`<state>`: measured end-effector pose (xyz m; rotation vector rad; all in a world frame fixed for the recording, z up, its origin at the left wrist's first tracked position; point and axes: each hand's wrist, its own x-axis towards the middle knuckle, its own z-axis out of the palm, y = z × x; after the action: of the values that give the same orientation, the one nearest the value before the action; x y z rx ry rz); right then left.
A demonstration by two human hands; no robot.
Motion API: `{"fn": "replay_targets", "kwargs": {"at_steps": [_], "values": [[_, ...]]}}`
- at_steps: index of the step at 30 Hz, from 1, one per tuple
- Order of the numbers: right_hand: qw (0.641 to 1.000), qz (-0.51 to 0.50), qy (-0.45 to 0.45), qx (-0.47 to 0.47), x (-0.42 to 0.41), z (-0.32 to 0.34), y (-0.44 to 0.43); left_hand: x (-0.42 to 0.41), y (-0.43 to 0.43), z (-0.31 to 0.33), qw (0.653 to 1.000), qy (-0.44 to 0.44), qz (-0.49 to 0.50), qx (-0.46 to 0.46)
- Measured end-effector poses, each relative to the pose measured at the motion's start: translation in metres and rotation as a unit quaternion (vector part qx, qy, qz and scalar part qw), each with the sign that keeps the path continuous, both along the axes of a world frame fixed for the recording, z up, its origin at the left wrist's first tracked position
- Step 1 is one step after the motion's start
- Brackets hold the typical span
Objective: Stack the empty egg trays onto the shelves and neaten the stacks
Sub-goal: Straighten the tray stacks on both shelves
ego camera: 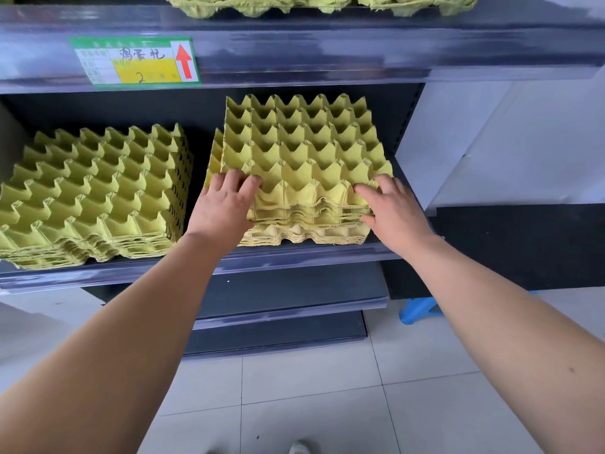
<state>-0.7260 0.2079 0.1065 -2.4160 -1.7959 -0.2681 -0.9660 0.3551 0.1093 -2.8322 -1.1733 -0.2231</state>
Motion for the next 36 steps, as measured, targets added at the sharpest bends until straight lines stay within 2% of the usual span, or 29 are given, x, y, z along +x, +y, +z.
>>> {"fn": "replay_targets", "kwargs": {"at_steps": [7,12,31,36], "values": [[0.997,-0.009,-0.024,0.07,-0.017,0.011,0.006,-0.017,0.01,0.018,0.998,-0.056,-0.015,0.031],[0.999,-0.023,-0.006,0.046,-0.032,0.007,0.009,-0.027,0.019,0.017,0.998,-0.041,-0.026,0.046],[0.998,-0.031,-0.009,0.054,-0.03,0.004,0.012,-0.032,0.02,0.011,0.992,-0.019,-0.047,0.113],[0.999,-0.023,-0.021,0.033,-0.024,0.0,0.01,-0.029,0.014,-0.005,0.996,-0.015,-0.033,0.087]]}}
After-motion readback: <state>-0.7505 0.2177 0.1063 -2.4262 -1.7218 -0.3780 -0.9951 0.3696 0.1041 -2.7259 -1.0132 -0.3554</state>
